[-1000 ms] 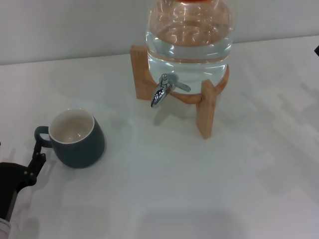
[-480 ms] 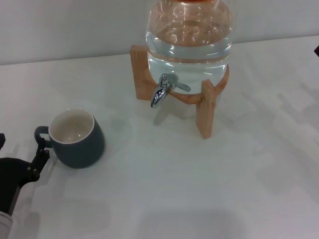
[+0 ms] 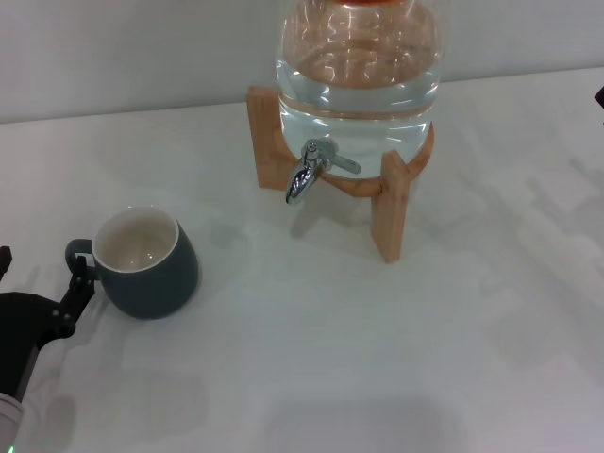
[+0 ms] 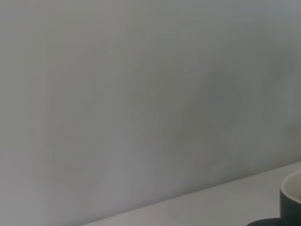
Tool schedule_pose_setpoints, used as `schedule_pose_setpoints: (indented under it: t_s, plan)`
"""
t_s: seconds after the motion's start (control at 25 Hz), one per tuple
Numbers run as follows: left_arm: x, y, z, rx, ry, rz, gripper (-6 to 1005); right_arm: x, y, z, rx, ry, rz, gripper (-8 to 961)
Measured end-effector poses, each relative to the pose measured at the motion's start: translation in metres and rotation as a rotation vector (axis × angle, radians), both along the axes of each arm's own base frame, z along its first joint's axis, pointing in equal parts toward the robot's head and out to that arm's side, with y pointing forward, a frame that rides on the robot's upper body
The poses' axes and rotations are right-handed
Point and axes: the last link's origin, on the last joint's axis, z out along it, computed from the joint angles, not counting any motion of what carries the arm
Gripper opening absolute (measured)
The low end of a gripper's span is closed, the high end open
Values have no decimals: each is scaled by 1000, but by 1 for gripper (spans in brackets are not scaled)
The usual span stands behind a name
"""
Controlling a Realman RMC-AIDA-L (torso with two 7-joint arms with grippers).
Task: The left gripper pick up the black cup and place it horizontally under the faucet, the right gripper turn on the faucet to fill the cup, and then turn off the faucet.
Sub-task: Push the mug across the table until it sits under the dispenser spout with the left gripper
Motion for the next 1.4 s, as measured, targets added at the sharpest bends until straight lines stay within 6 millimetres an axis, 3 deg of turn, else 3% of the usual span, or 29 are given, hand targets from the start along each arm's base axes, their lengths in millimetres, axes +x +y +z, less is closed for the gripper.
schedule_pose_setpoints:
  t_s: [0.44, 1.4]
  plan:
    - [-7, 5, 2, -18, -1, 20, 878, -1, 1, 0, 0, -1, 1, 843]
    - [-1, 18, 4, -26, 16, -2, 876, -1, 3, 0, -1, -2, 1, 843]
